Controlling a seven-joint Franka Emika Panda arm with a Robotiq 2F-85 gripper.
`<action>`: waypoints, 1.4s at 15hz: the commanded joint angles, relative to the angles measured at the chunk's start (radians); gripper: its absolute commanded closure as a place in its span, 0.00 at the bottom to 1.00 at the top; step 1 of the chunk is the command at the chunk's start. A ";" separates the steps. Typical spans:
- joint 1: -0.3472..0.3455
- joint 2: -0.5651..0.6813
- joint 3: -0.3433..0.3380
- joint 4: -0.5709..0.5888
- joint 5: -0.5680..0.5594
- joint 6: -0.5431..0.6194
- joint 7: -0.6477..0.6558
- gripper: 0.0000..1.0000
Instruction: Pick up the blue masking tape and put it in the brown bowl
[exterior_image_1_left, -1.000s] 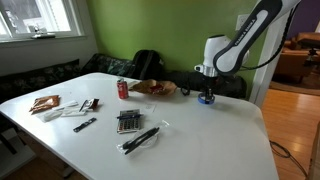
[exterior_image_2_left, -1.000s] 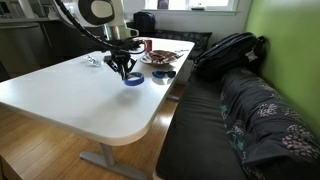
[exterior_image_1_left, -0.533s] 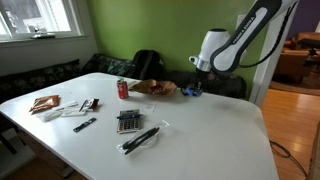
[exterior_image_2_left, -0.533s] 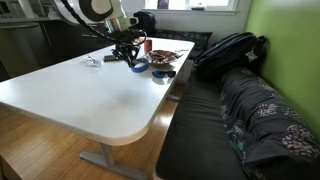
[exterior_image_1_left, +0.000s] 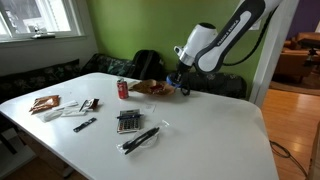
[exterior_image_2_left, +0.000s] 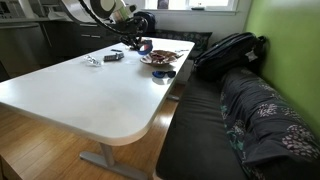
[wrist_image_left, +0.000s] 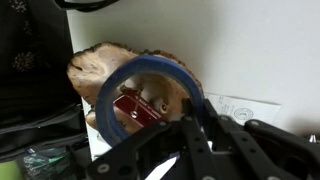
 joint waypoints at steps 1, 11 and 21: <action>0.052 0.061 -0.047 0.064 0.004 0.071 0.089 0.97; 0.254 0.341 -0.238 0.605 -0.001 -0.232 0.275 0.97; 0.218 0.268 -0.176 0.567 -0.016 -0.574 0.398 0.97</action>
